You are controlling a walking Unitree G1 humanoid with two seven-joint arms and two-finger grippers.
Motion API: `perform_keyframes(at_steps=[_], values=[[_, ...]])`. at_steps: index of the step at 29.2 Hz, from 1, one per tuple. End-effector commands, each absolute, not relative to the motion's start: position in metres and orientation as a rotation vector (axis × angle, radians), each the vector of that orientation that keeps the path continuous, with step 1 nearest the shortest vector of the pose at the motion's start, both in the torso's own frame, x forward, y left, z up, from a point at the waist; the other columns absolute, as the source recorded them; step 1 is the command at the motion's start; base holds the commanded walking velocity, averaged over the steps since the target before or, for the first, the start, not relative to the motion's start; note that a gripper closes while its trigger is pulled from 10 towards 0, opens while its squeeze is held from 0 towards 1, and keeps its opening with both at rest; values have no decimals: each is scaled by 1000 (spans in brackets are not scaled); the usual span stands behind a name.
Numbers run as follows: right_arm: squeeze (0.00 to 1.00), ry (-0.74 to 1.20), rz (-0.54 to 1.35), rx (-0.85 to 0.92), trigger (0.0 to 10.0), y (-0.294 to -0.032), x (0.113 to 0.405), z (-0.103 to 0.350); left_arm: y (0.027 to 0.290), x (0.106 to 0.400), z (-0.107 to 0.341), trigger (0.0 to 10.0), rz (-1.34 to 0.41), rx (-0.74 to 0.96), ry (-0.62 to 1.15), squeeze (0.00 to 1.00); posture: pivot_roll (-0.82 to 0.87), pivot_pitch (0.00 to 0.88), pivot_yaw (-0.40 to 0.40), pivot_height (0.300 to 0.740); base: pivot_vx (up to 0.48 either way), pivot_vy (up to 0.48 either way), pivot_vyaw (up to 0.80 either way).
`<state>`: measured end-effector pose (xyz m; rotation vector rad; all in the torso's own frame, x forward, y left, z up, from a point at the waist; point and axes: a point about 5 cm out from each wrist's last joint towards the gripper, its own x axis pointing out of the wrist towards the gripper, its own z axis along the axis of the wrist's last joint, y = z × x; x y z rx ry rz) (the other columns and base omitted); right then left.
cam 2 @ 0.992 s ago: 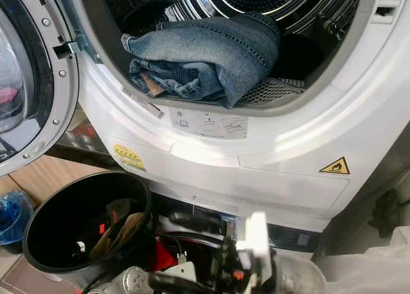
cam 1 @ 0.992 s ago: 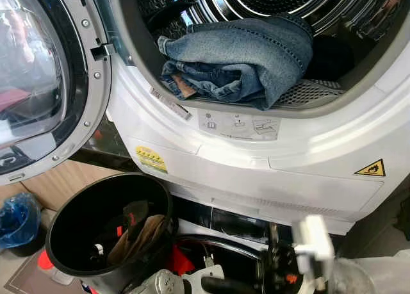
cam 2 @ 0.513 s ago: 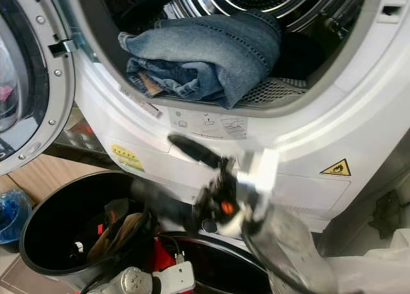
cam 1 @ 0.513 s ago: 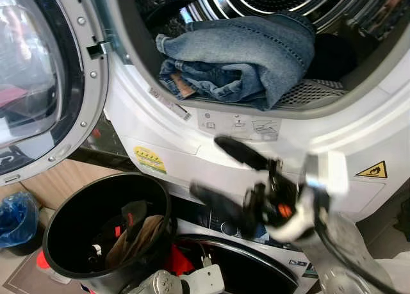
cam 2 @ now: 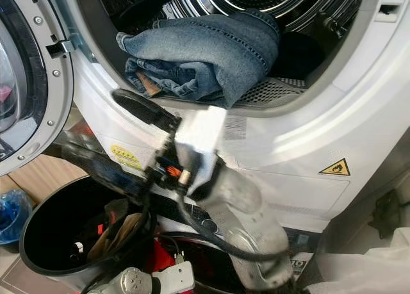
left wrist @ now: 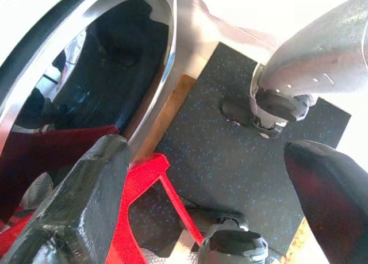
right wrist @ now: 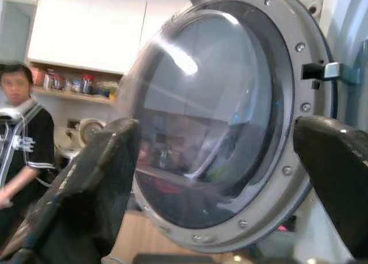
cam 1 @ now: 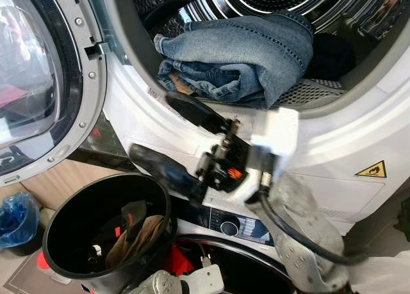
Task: Clothes washing
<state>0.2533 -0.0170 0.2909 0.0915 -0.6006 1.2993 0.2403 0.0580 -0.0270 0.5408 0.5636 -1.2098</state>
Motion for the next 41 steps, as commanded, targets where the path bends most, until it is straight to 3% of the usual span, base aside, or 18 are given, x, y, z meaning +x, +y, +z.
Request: perform_keyframes(at_steps=[1, 6, 17, 29, 41], values=[[0, -595, 1243, 28, 10000, -12, 263, 291, 66, 238, -31, 10000, -1193, 552, 597, 0, -122, 29, 120, 740, 0, 0, 0], [0, -524, 1040, -57, 10000, -9, 302, 297, 65, 240, -30, 10000, -1194, 552, 595, 0, -126, 27, 125, 740, 0, 0, 0], [0, -536, 987, -141, 10000, -2, 324, 318, 67, 241, -30, 10000, -1183, 553, 596, 0, -125, 26, 124, 740, 0, 0, 0], [0, -431, 866, -423, 10000, 8, 374, 340, 67, 241, -31, 10000, -1168, 555, 600, 0, -112, 10, 113, 740, 0, 0, 0], [0, -439, 682, -600, 10000, 4, 392, 361, 69, 240, -32, 10000, -1160, 563, 602, 0, -88, 0, 106, 740, 0, 0, 0]])
